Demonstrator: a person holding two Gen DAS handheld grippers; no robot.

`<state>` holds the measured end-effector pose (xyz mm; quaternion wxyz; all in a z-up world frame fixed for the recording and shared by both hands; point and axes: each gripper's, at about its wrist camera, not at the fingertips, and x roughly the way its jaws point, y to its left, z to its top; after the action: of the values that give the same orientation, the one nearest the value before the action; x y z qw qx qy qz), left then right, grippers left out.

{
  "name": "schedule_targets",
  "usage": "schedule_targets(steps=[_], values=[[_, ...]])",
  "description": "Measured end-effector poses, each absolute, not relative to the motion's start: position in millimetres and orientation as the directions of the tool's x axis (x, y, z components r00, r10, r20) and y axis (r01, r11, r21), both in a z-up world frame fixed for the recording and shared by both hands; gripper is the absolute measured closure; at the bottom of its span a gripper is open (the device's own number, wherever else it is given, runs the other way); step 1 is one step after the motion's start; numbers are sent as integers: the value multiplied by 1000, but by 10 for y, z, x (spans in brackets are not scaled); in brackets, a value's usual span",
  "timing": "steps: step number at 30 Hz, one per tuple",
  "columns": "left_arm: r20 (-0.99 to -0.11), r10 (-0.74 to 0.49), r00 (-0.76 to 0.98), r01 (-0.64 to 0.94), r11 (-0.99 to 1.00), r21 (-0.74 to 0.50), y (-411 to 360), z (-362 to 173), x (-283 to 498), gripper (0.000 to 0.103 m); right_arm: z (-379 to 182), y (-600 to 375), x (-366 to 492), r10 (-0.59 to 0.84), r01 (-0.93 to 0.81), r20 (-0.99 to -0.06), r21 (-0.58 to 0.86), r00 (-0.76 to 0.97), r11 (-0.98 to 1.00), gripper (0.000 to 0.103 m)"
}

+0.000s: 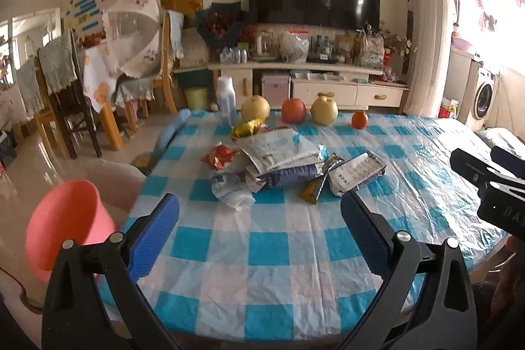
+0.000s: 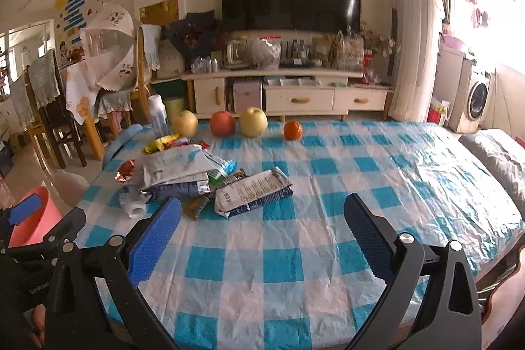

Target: Collect trash

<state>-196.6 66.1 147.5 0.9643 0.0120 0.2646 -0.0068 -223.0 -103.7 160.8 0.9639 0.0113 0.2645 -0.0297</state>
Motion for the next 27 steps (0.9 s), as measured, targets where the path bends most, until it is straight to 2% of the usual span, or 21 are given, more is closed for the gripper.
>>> schedule_targets(steps=[27], values=[[-391, 28, 920, -28, 1000, 5, 702, 1957, -2557, 4, 1986, -925, -2879, -60, 55, -390, -23, 919, 998, 5]])
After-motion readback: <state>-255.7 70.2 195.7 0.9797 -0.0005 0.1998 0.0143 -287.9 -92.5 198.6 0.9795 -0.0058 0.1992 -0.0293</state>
